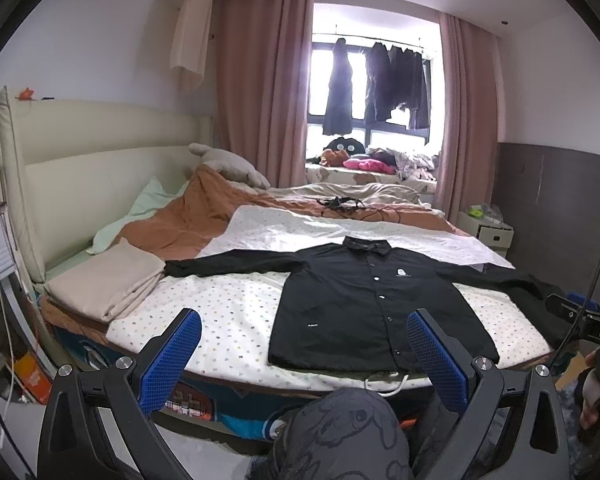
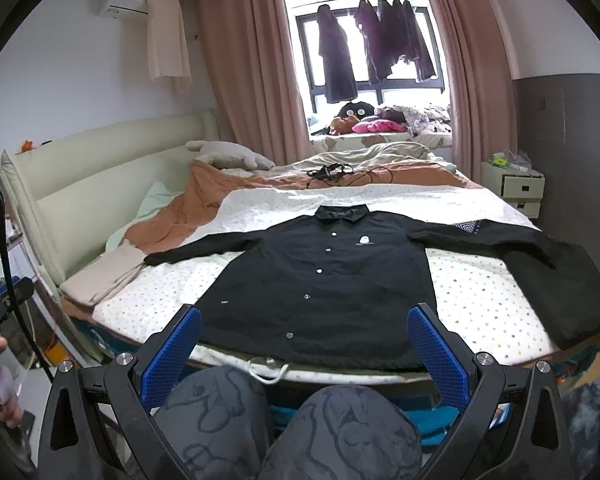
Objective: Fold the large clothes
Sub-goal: 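Move both grippers toward the black shirt on the bed, then grasp the black shirt's sleeve cuff with the left gripper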
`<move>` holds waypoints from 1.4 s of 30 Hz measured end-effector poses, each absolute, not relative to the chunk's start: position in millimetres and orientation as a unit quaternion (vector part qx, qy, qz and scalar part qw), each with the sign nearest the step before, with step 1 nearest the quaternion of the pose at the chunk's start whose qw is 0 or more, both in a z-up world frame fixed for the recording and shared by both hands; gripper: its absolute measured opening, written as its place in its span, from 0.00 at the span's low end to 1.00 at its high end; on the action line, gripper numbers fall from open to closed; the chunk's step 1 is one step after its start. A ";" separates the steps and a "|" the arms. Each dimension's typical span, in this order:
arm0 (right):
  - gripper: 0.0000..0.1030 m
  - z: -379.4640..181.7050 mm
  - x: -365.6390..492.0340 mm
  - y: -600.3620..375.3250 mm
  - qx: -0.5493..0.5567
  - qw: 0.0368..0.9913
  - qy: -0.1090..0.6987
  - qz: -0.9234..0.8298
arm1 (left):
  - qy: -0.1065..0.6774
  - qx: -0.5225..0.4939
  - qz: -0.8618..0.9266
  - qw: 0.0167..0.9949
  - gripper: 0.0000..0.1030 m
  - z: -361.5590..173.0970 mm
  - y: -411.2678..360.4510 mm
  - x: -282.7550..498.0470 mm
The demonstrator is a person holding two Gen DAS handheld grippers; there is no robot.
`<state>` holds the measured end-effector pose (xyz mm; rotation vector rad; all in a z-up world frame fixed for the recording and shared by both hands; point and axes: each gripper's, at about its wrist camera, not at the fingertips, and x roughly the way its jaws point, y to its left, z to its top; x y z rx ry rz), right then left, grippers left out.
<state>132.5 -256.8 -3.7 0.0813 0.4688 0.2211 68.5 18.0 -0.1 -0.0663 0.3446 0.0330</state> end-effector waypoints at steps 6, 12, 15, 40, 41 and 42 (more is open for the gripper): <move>1.00 -10.1 168.1 -255.6 0.049 0.961 0.249 0.110 | 0.189 -0.039 0.022 0.981 1.00 -6.0 21.3 98.4; 1.00 -18.5 209.9 -249.3 0.047 0.958 0.260 0.106 | 0.202 -0.051 0.036 0.977 1.00 -10.8 35.3 135.5; 1.00 -22.2 230.8 -245.3 0.042 0.958 0.265 0.098 | 0.210 -0.056 0.040 0.975 1.00 -13.0 43.8 153.8; 1.00 -41.5 388.1 -175.1 0.012 0.940 0.318 0.125 | 0.256 -0.105 0.107 0.955 1.00 -24.3 135.3 286.6; 1.00 -42.0 393.8 -172.5 0.012 0.939 0.319 0.127 | 0.258 -0.107 0.109 0.954 1.00 -24.9 138.9 291.0; 1.00 -42.7 400.8 -168.3 0.011 0.938 0.320 0.129 | 0.259 -0.110 0.112 0.953 1.00 -25.9 144.2 296.2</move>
